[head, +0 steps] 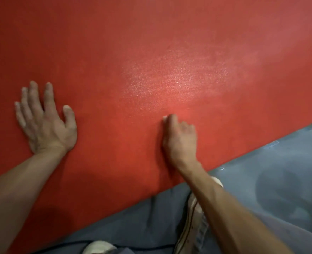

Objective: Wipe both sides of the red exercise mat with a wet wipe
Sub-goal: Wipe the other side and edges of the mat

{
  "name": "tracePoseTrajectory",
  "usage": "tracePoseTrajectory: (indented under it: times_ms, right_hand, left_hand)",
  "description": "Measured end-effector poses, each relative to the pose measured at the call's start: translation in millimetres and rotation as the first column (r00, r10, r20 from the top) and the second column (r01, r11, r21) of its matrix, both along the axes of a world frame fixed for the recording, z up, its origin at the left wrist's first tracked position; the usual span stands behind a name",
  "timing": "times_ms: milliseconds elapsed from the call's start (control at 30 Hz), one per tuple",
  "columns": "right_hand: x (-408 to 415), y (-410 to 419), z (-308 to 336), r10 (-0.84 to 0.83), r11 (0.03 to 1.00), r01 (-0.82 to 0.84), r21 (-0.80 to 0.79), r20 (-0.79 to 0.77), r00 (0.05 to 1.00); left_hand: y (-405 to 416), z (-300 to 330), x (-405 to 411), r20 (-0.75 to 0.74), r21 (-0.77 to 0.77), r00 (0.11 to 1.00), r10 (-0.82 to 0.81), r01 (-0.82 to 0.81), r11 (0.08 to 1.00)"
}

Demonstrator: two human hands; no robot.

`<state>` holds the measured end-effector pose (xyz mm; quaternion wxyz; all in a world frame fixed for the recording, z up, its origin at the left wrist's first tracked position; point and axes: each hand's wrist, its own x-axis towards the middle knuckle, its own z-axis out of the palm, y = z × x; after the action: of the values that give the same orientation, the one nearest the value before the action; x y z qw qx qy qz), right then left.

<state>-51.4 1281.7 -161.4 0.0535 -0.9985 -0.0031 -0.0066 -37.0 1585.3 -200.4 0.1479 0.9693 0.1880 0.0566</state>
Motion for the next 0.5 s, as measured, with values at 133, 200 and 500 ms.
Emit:
tracePoseTrajectory:
  times_ms: [133, 200, 500]
  right_hand:
    - [-9, 16, -1, 0.303, 0.953, -0.303, 0.027, -0.005, 0.953]
    - [7, -29, 2, 0.215, 0.975, -0.215, -0.055, -0.016, 0.977]
    - [4, -70, 16, -0.188, 0.982, 0.187, -0.035, -0.031, 0.982]
  left_hand:
    - [1, 1, 0, -0.01, 0.018, 1.0, -0.003, 0.003, 1.0]
    - [2, 2, 0, -0.017, 0.019, 1.0, -0.008, 0.008, 1.0]
    - [-6, 9, -8, -0.07, -0.003, 0.996, -0.056, 0.055, 0.998]
